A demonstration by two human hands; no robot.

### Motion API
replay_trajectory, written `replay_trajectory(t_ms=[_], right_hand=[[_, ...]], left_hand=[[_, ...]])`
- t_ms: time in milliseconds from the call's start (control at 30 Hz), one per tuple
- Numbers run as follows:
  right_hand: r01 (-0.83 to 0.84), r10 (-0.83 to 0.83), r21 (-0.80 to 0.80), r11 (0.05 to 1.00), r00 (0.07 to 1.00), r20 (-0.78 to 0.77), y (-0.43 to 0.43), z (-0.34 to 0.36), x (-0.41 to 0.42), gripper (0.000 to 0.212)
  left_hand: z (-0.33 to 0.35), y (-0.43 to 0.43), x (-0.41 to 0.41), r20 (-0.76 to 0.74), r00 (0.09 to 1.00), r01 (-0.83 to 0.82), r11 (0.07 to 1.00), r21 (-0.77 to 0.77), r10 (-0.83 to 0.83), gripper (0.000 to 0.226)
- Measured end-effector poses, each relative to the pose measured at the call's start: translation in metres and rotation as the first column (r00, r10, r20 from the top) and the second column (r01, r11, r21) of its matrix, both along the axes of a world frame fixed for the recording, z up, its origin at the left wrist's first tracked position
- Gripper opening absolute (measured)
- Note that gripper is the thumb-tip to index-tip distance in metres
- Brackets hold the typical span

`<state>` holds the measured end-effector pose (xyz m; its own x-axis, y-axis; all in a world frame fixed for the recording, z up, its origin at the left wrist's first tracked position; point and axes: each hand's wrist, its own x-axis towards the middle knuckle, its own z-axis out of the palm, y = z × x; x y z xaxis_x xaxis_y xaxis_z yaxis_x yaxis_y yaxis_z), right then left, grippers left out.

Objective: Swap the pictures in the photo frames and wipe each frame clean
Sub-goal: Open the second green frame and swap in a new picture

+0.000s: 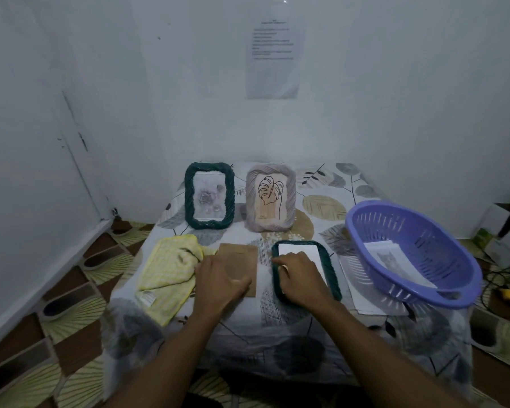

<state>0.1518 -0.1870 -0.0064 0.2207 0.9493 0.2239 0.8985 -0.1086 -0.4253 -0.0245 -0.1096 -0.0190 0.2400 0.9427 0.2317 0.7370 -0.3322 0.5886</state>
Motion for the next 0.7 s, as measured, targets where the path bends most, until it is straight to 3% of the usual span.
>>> replay_trajectory(t_ms=[133, 267, 300, 400, 533, 700], right_hand=[[0.005, -0.006, 0.024, 1.0, 0.998, 0.058, -0.012, -0.007, 0.014, 0.034], [0.079, -0.083, 0.062, 0.995, 0.995, 0.063, -0.023, -0.009, 0.04, 0.035], [0.103, -0.107, 0.062, 0.993, 0.992, 0.067, -0.026, -0.01, 0.047, 0.035], [0.147, -0.15, 0.051, 0.988, 0.987, 0.06, -0.031, -0.015, 0.067, 0.034], [0.137, -0.137, 0.057, 0.989, 0.991, -0.004, -0.034, -0.023, 0.076, 0.034], [0.144, -0.133, 0.142, 0.979, 0.988, -0.083, -0.038, -0.03, 0.076, 0.032]], left_hand=[[-0.021, 0.0, 0.001, -0.147, 0.989, 0.022, 0.995, 0.098, -0.007, 0.054], [-0.013, -0.004, 0.015, -0.237, 0.969, 0.142, 0.938, 0.316, -0.067, 0.052], [-0.01, -0.004, 0.023, -0.217, 0.963, 0.224, 0.923, 0.314, -0.16, 0.049], [-0.005, -0.006, 0.052, -0.105, 0.926, 0.373, 0.92, 0.12, -0.361, 0.05], [-0.013, -0.005, 0.075, -0.113, 0.914, 0.396, 0.918, 0.032, -0.391, 0.044], [-0.023, -0.007, 0.076, -0.102, 0.923, 0.38, 0.921, 0.083, -0.372, 0.042]])
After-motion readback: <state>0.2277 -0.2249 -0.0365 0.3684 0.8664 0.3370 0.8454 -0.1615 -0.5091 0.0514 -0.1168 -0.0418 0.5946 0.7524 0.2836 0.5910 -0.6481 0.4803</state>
